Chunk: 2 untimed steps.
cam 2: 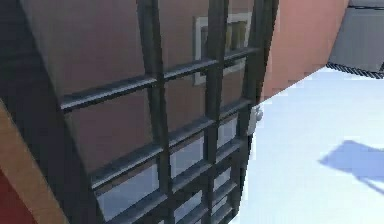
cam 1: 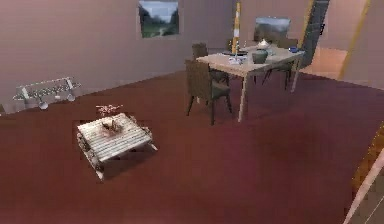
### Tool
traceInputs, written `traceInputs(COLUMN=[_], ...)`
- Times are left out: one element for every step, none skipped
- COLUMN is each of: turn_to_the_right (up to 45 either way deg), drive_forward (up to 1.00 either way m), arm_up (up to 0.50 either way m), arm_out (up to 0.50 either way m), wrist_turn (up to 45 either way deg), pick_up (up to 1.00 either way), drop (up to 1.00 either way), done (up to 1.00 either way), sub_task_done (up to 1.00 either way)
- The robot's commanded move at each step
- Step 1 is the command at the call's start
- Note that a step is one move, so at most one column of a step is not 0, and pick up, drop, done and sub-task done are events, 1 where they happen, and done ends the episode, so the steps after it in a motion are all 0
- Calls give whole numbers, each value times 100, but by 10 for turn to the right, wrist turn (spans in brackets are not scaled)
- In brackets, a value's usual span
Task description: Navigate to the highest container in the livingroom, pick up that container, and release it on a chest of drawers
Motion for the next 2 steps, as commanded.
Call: traceInputs(turn_to_the_right=[0,420], drive_forward=[55,0], arm_up=[0,0], arm_out=[0,0], wrist_turn=[0,0], pick_up=[0,0], drop=[0,0], done=[0,0], sub_task_done=[0,0])
